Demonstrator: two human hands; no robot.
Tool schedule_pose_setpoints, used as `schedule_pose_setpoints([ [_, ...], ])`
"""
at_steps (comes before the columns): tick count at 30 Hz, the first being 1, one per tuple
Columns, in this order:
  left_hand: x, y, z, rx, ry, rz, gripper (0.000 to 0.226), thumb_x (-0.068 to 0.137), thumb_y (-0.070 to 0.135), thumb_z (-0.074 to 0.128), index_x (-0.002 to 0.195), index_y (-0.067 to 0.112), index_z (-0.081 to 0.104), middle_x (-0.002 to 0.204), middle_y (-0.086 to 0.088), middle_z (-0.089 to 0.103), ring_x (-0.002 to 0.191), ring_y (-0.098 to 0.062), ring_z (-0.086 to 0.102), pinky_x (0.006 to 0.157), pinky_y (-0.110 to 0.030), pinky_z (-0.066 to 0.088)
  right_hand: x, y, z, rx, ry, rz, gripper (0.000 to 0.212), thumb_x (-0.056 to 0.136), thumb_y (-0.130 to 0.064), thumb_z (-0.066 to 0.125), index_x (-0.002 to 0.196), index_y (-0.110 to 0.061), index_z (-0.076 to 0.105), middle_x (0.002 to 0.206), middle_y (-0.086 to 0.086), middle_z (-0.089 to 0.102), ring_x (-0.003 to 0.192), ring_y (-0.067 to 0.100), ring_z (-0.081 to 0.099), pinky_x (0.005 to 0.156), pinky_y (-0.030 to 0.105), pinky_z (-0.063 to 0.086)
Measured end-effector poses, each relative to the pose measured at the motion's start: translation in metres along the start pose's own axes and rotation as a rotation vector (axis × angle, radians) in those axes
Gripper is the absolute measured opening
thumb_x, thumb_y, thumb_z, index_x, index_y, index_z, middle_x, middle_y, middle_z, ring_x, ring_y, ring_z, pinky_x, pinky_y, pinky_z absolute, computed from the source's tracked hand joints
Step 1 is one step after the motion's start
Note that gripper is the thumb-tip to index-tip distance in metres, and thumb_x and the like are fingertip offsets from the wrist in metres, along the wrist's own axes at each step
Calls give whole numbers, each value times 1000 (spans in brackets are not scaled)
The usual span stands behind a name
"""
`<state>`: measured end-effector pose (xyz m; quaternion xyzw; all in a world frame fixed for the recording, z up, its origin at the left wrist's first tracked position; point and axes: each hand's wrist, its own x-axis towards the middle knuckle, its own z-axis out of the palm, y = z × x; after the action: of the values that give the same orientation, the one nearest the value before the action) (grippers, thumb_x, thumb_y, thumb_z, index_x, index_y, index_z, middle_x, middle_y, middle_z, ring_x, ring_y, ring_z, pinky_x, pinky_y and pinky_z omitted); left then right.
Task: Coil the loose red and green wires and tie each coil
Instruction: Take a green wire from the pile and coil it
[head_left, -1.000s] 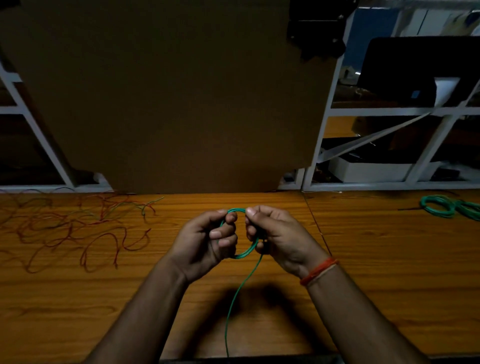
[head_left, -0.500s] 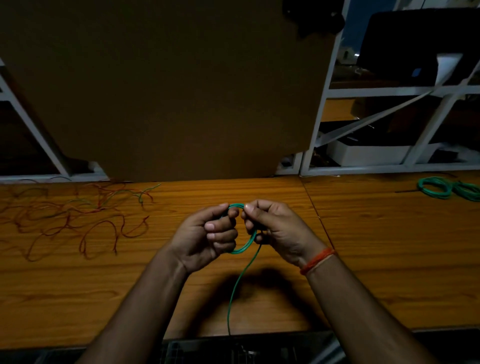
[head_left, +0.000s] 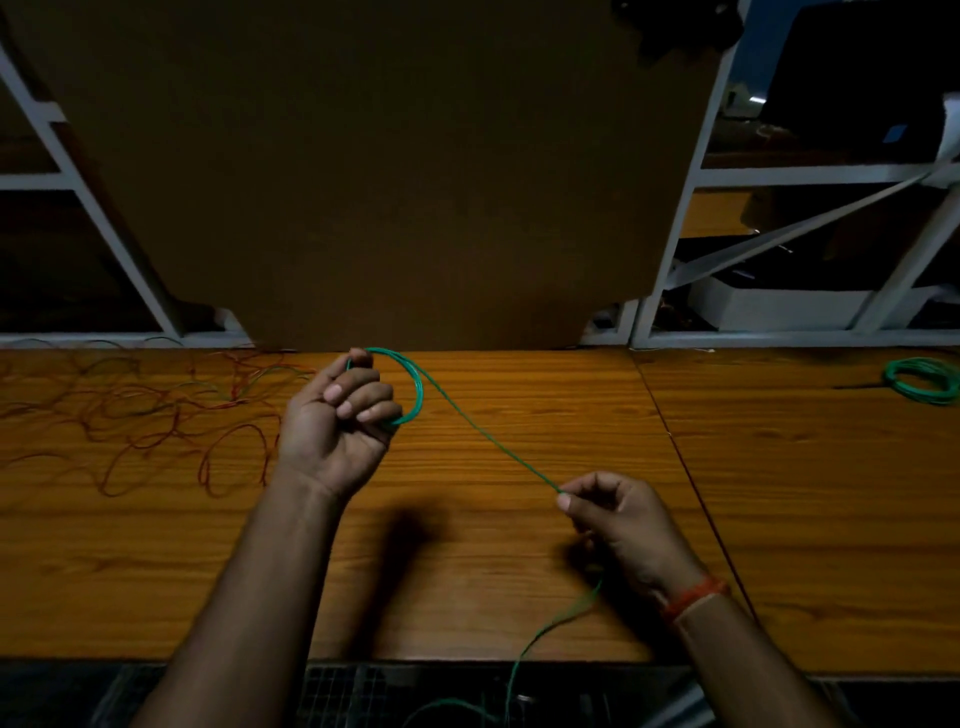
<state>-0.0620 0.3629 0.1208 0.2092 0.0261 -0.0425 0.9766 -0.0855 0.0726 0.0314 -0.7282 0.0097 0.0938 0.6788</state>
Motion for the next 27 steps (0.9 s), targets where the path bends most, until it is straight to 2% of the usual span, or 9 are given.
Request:
schedule_pose_setpoints([
  [2, 0, -7, 1, 52, 42, 41, 27, 106, 22, 41, 90, 12, 61, 55, 11, 37, 45, -3, 33, 47, -14, 28, -4, -11, -3, -182, 55, -147, 7, 86, -9, 78, 82, -14, 75, 69, -5, 70, 64, 5, 62, 65, 26, 49],
  [5, 2, -26, -3, 299, 83, 78, 27, 108, 23, 37, 99, 9, 59, 61, 8, 44, 50, -3, 42, 49, -14, 36, -12, -41, 3, -454, 27, -422, 8, 86, -17, 79, 82, -24, 76, 80, -8, 70, 79, 5, 64, 73, 8, 43],
  [10, -6, -60, -3, 904, 30, 152, 27, 110, 22, 38, 108, 4, 58, 68, -4, 61, 61, -17, 61, 57, -25, 45, -22, -85, 20, -539, -116, -660, 7, 87, -20, 78, 91, -26, 78, 88, -5, 58, 86, 11, 58, 68, 13, 41],
  [13, -15, -71, 2, 1043, -77, 78, 28, 111, 21, 36, 105, 4, 57, 67, -6, 62, 57, -17, 61, 59, -31, 46, -18, -102, 29, -564, -119, -750, 13, 89, -17, 76, 96, -28, 77, 87, -5, 55, 85, 10, 57, 68, 18, 43],
  [16, -21, -77, 7, 1059, -129, 25, 28, 110, 21, 36, 95, 6, 55, 61, -3, 51, 51, -14, 46, 51, -25, 40, -10, -114, 35, -577, -97, -752, 14, 91, -14, 74, 98, -26, 77, 87, -8, 54, 82, 6, 55, 67, 13, 40],
  [18, -23, -80, 8, 990, -131, 16, 27, 110, 21, 36, 96, 7, 53, 56, 0, 39, 46, -11, 31, 46, -23, 27, -5, -116, 37, -545, -93, -733, 13, 91, -14, 73, 98, -24, 78, 89, -9, 57, 84, 6, 57, 68, 14, 43],
  [21, -24, -78, 5, 844, -105, -54, 35, 108, 29, 36, 95, 7, 59, 53, 3, 25, 44, -8, 19, 49, -26, 12, 2, -111, 40, -463, -51, -702, 11, 93, -14, 72, 98, -23, 77, 92, -8, 60, 89, 9, 61, 71, 27, 54],
  [23, -25, -77, 4, 798, -117, -107, 43, 106, 39, 38, 92, 6, 62, 53, 4, 22, 43, -9, 17, 51, -29, 9, 5, -107, 38, -418, -1, -668, 9, 93, -17, 72, 97, -24, 76, 93, -9, 61, 90, 9, 62, 72, 34, 56],
  [27, -26, -72, 5, 656, -186, -177, 35, 103, 37, 47, 86, 10, 61, 52, 7, 25, 42, -6, 19, 44, -23, 14, 10, -102, 36, -357, 16, -617, 4, 93, -20, 72, 94, -23, 73, 93, -9, 67, 92, 8, 64, 74, 31, 55],
])
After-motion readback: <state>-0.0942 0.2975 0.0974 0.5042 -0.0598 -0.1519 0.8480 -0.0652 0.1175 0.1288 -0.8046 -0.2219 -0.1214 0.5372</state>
